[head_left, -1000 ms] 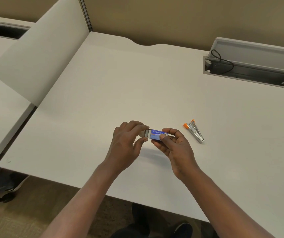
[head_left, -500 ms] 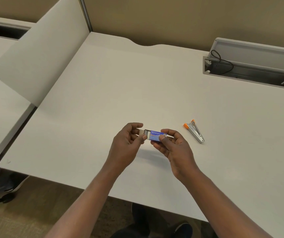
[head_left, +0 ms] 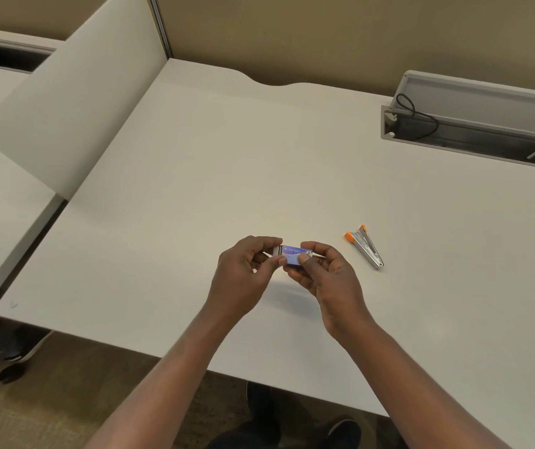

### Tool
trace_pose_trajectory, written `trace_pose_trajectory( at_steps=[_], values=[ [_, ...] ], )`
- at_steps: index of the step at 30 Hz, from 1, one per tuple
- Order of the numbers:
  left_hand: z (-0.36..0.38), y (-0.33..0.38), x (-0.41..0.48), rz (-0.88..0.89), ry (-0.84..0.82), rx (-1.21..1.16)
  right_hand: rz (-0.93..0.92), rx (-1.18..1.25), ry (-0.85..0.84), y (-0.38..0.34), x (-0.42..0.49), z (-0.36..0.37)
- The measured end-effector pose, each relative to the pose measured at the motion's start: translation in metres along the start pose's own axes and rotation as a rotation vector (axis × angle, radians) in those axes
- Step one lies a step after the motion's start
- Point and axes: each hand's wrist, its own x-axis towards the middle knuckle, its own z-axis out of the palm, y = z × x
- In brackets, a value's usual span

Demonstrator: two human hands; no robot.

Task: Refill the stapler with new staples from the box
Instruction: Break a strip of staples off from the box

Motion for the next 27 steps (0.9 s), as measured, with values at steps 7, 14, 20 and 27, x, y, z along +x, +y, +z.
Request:
trace_pose_trajectory(
  at_steps=[7, 14, 20, 27],
  values=[
    [0.002, 0.0, 0.003, -0.32, 0.058, -0.391, -0.042, -0.039, 0.004, 0.001, -0.001, 0.001],
    [0.006, 0.003, 0.004, -0.391, 0.11, -0.409, -0.075, -0.087, 0.003, 0.001, -0.003, 0.004],
    [0.009, 0.003, 0.004, -0.418, 0.114, -0.406, -0.094, -0.117, 0.017, 0.001, -0.003, 0.004],
    [0.014, 0.005, -0.001, -0.328, 0.168, -0.259, -0.128, -0.177, 0.055, 0.002, -0.003, 0.006]
  ],
)
